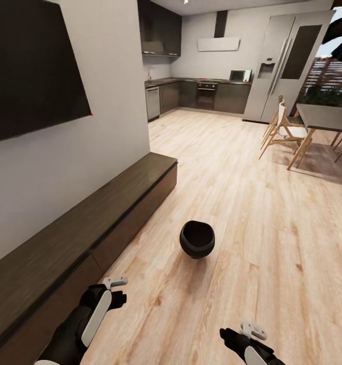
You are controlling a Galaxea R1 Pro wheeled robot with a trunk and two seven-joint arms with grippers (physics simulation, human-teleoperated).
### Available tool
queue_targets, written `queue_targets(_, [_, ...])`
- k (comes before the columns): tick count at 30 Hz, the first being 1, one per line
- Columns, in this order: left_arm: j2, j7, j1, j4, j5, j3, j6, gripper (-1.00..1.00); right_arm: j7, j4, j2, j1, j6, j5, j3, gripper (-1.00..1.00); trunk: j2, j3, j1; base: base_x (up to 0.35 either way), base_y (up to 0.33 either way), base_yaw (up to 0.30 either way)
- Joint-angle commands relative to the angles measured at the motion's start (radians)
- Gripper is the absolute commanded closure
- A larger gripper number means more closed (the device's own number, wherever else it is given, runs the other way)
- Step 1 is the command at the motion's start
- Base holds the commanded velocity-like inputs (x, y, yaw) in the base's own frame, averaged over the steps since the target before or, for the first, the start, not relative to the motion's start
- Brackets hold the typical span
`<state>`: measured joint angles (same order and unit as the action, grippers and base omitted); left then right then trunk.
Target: Place each of the two pumpkins and all three candles from the living room inside a cabinet in the living room (use any cabinet), then make sure every cabinet is closed, and position the cauldron so it is next to a table in the living room.
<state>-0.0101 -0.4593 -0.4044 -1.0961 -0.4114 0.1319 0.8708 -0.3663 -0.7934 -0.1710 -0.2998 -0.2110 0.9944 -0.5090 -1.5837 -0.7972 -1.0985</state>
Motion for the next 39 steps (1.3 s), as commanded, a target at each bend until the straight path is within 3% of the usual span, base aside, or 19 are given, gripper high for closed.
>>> queue_targets(1, [0.0, -0.01, -0.001, -0.001, -0.01, 0.001, 0.002, -1.0, -0.007, 0.006, -0.001, -0.001, 0.013, 0.005, -0.007, -1.0, 0.0, -0.001, 0.0, 0.0, 0.0, -0.018])
queue_targets(5, [0.0, -0.01, -0.001, 0.0, -0.01, 0.0, 0.002, -1.0, -0.007, 0.052, 0.001, -0.001, 0.037, 0.002, -0.012, -1.0, 0.0, -0.001, 0.0, 0.0, 0.0, -0.007])
queue_targets(10, [0.0, -0.01, -0.001, 0.001, -0.01, -0.005, 0.002, -1.0, -0.006, 0.071, 0.005, -0.001, 0.042, -0.055, -0.012, -1.0, 0.035, 0.015, 0.019, 0.0, 0.0, 0.0])
queue_targets(13, [0.0, -0.01, -0.001, 0.0, -0.012, -0.004, 0.002, -1.0, -0.007, 0.073, 0.005, -0.001, 0.042, -0.069, -0.007, -1.0, 0.035, 0.015, 0.019, 0.0, 0.0, 0.0])
queue_targets(27, [-0.002, -0.01, -0.001, -0.001, -0.012, 0.005, -0.006, -1.0, -0.009, 0.069, 0.007, -0.001, 0.044, -0.074, -0.002, -1.0, 0.035, 0.016, 0.019, 0.0, 0.0, -0.002])
queue_targets(39, [-0.002, -0.01, -0.001, -0.001, -0.012, 0.006, -0.007, -1.0, -0.009, 0.065, 0.007, -0.001, 0.043, -0.074, -0.002, -1.0, 0.035, 0.031, 0.019, 0.043, 0.0, -0.118])
